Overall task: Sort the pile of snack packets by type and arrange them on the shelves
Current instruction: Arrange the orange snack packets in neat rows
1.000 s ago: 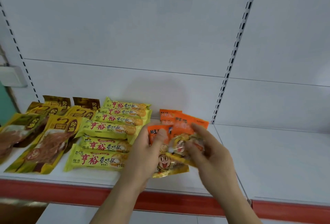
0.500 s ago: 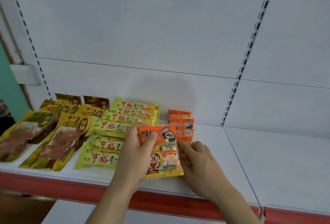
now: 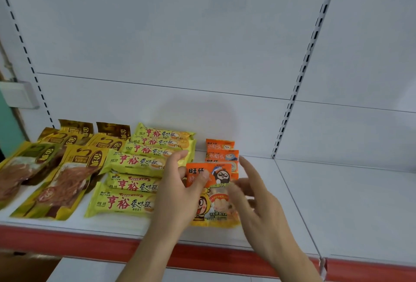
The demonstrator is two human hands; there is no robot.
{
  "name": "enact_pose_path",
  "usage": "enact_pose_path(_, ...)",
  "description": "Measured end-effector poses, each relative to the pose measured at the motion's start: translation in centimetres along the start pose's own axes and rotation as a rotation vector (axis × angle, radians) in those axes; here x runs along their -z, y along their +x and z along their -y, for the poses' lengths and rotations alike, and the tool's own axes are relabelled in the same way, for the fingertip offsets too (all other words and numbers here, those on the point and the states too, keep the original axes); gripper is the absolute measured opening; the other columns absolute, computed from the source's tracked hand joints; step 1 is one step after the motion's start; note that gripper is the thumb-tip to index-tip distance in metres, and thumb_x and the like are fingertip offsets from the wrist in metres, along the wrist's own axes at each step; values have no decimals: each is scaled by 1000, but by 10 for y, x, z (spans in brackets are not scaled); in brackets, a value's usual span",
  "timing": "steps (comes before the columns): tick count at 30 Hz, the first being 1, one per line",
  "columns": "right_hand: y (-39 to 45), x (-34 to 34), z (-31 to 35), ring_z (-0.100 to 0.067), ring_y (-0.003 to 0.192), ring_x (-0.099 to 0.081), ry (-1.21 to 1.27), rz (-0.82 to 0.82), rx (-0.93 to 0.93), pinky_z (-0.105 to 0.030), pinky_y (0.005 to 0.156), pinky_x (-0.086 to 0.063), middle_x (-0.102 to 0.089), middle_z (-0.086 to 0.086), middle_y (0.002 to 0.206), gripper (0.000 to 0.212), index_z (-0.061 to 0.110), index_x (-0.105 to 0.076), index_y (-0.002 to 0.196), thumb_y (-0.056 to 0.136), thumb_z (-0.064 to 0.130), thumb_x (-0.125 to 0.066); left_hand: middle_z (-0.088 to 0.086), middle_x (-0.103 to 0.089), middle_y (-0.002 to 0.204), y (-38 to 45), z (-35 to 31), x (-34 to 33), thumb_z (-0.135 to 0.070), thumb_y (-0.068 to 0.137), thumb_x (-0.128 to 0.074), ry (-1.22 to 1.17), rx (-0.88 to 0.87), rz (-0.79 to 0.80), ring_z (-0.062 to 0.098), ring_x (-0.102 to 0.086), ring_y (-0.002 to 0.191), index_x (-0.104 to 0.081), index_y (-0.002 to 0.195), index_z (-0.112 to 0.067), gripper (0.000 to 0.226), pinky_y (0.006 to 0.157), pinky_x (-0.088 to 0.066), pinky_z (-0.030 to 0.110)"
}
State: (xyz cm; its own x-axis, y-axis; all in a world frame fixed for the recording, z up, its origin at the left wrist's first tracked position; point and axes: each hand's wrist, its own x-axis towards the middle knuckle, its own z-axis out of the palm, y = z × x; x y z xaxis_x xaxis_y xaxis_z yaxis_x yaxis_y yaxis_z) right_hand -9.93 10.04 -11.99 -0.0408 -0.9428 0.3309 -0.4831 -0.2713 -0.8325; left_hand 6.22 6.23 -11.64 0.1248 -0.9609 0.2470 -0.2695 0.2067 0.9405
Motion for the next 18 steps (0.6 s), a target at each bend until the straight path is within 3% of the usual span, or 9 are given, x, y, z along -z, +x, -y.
enact_pose_path(3,-6,-2,-5,-3,84,-65,-96,1,51,-14,66,-47,-66,22,86,41,50,-54,133,94,40,-64,-12,-71,118,-1,-1,-5,-45,94,-68,92,-56,27,-9,-67,87,-35,148,-37,64,62,-47,5)
enact_pose_path(6,-7,1,-21,-2,92,-61,-184,-52,30,-14,73,-46,-65,25,91,39,51,-58,127,94,32,-66,-27,-57,110,-13,-1,-6,-51,93,-64,376,-249,34,-5,-64,85,-29,154,-33,72,63,-47,7)
enact_pose_path(8,-9,-1,-29,-2,97,-58,-250,-44,37,-11,77,-43,-65,25,91,39,44,-59,130,95,29,-66,-15,-58,119,-20,9,-7,-46,93,-67,582,-401,51,6,-66,94,-44,147,-26,62,71,-51,15)
enact_pose_path(11,-15,-9,-39,-11,91,-56,-486,-62,143,-17,76,-44,-61,16,91,36,28,-64,130,95,35,-59,-3,-62,118,-27,26,-10,-36,88,-76,789,-465,49,20,-64,100,-65,124,-19,42,73,-57,29)
enact_pose_path(14,-22,-13,-40,-20,97,-56,-666,-56,168,-34,72,-55,-57,4,106,48,27,-61,132,92,49,-45,-2,-65,110,-31,33,-12,-31,82,-81,867,-513,40,21,-63,96,-73,110,-15,33,71,-57,31)
enact_pose_path(18,-28,-13,-37,-30,123,-55,-842,-51,149,-45,86,-57,-54,-7,134,47,33,-54,134,94,51,-40,2,-68,106,-33,33,-13,-28,81,-80,928,-552,19,25,-63,95,-76,106,-11,31,74,-59,37)
